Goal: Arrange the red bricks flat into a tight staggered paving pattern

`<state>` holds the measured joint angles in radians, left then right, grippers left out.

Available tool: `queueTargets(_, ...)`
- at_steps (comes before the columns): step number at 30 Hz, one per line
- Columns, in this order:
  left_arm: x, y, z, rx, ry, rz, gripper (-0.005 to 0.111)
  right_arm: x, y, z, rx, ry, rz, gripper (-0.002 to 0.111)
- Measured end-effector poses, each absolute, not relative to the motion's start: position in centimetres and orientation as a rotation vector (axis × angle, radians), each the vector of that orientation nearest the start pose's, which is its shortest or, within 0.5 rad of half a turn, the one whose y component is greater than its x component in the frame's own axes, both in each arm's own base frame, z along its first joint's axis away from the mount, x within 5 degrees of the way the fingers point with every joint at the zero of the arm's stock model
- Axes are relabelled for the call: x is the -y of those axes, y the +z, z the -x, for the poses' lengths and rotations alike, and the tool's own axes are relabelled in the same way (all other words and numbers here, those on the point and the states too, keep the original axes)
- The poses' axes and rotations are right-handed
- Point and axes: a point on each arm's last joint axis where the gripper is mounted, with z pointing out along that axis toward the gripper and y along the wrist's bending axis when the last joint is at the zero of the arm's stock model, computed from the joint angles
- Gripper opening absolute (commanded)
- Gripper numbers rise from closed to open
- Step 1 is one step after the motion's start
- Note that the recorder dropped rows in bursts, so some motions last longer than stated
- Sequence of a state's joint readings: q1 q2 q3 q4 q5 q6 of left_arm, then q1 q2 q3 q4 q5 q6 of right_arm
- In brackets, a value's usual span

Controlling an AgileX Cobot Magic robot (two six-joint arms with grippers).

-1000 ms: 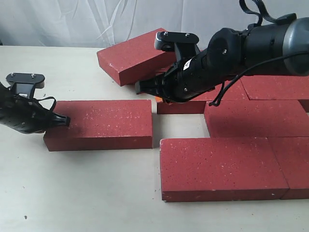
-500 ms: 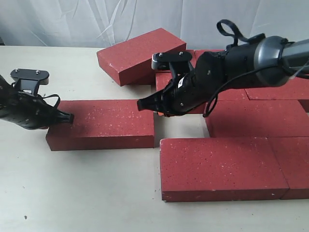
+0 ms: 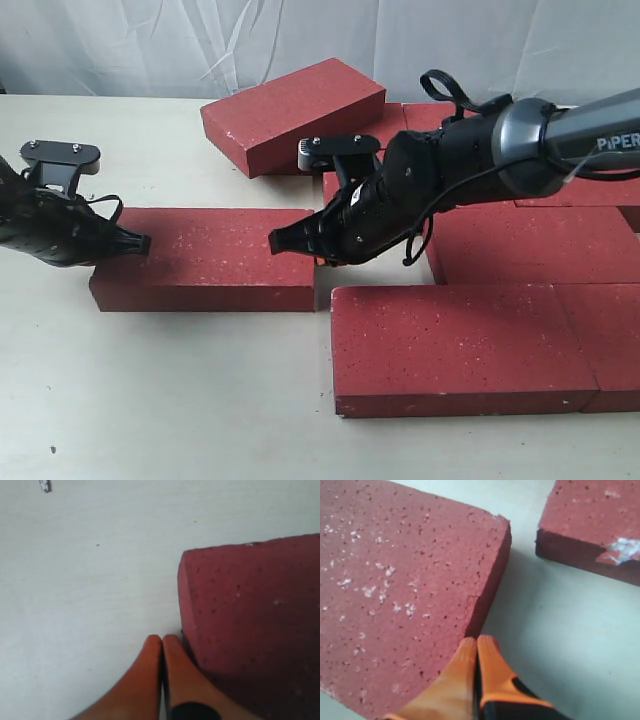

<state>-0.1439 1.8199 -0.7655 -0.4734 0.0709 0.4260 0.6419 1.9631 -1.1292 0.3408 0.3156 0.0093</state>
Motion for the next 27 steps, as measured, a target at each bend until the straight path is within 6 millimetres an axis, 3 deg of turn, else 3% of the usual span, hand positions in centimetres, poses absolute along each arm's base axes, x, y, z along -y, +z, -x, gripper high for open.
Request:
queueTargets(8, 5.2, 11.5, -31.0, -2.600, -0.115, -0.159, 0.000, -23.9, 15.0, -30.1, -2.650, 0.470, 0.475, -0.001)
queueTargets(15, 6.0, 11.5, -30.9, -2.592, -0.118, -0.202, 0.000, -23.6, 15.0, -29.9, -2.670, 0.446, 0.508, -0.001)
queueTargets(27, 6.6, 11.5, -30.7, -2.606, -0.135, -0.222, 0.000, -22.4, 14.9, -30.7, -2.700, 0.410, 0.379, -0.001)
